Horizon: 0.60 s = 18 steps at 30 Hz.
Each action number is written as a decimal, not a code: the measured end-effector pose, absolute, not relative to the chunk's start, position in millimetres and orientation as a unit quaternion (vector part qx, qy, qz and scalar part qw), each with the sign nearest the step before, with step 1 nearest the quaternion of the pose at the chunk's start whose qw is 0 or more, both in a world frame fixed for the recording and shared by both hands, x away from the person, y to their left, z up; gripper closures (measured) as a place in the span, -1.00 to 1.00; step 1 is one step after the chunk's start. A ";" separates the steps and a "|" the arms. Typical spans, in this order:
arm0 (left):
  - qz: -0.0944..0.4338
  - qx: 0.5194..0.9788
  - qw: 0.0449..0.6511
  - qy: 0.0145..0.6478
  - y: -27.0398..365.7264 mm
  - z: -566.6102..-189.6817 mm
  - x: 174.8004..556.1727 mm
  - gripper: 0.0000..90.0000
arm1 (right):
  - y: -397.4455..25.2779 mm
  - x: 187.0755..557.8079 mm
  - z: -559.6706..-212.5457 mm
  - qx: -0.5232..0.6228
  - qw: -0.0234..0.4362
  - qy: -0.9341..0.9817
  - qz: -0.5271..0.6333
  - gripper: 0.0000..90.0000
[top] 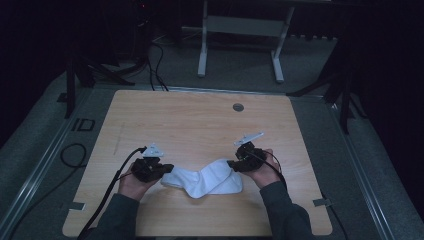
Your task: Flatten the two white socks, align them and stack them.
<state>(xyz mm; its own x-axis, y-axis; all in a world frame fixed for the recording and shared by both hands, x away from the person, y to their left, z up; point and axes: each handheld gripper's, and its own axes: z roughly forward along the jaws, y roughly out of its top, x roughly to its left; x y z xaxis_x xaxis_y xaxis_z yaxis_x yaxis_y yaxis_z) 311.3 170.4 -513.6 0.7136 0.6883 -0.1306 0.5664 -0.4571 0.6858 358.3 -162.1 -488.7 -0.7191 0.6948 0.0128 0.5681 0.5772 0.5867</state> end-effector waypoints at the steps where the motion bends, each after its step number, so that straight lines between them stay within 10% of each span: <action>1: 0.081 0.851 0.367 0.367 167.8 -515.9 311.4 1.00 | -163.1 358.2 -489.5 0.359 0.110 0.881 0.288 0.15; 18: 0.079 0.878 0.305 0.360 151.3 -542.8 318.3 1.00 | -170.0 359.0 -496.1 0.374 0.113 0.876 0.283 0.22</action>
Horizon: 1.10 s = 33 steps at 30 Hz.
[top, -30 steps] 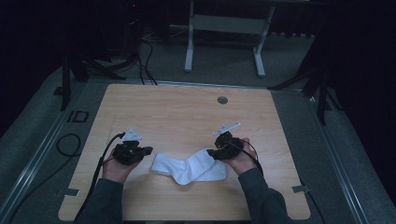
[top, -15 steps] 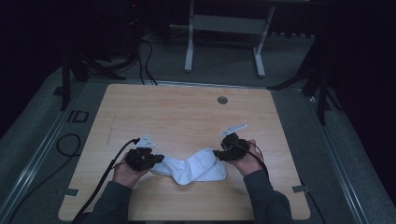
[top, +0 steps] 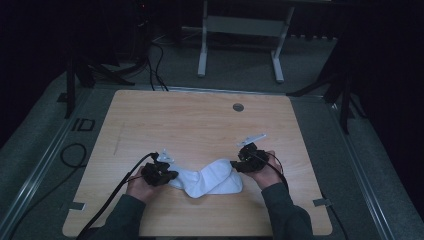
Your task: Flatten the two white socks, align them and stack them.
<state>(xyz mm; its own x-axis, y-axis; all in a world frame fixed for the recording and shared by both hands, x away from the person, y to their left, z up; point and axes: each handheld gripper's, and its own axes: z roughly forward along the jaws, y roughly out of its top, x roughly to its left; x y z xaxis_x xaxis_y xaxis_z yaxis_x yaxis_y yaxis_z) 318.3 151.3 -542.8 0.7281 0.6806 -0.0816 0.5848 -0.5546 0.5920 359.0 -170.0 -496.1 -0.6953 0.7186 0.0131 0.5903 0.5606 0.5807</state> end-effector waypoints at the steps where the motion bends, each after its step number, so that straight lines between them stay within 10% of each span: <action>1: 0.078 0.878 0.305 0.361 151.4 -542.9 318.6 1.00 | -169.1 359.1 -496.5 0.374 0.112 0.876 0.283 0.23; 28: 0.081 0.875 0.309 0.365 152.3 -545.3 318.1 1.00 | -147.7 388.0 -528.0 0.399 0.091 0.875 0.258 0.52; 33: 0.082 0.874 0.308 0.367 151.8 -545.2 317.5 1.00 | -148.4 386.3 -527.4 0.391 0.089 0.881 0.253 0.90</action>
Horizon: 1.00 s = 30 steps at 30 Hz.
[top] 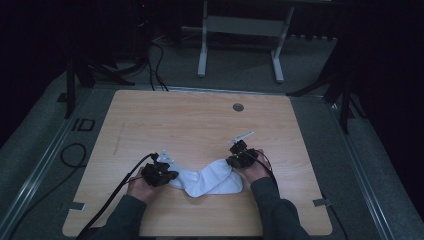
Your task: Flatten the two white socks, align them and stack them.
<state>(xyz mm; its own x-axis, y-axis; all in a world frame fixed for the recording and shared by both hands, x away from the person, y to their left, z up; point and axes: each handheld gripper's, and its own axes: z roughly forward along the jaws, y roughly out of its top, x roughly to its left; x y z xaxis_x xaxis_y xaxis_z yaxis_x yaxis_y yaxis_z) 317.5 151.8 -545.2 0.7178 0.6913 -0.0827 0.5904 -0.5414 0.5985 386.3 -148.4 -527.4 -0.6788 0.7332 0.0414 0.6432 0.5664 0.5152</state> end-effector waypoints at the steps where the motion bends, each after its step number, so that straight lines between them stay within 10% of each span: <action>1: 0.082 0.874 0.308 0.367 151.9 -545.2 317.5 1.00 | -148.5 385.0 -526.0 0.389 0.091 0.881 0.253 0.95; 30: 0.082 0.872 0.308 0.371 151.8 -545.4 316.9 1.00 | -178.6 345.9 -493.3 0.381 0.124 0.872 0.282 0.96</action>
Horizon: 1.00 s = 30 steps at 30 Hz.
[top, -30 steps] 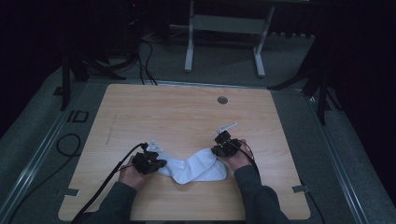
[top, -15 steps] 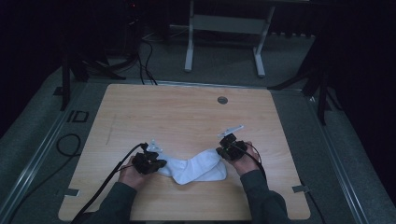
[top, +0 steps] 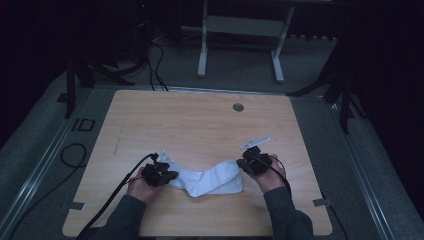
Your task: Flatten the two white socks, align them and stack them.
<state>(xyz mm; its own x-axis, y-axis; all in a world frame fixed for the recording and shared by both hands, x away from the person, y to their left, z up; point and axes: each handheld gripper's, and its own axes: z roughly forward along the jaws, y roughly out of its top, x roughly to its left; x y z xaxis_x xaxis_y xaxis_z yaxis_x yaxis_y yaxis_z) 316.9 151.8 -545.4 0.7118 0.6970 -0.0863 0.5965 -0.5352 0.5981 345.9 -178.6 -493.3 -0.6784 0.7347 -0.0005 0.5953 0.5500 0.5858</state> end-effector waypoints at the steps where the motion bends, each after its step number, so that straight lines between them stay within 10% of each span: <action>1: 0.081 0.872 0.308 0.371 151.8 -545.3 317.0 1.00 | -179.5 344.9 -492.8 0.382 0.124 0.871 0.283 0.96; 30: 0.081 0.871 0.306 0.376 152.2 -545.1 315.9 1.00 | -204.1 305.3 -527.3 0.403 0.064 0.860 0.305 0.96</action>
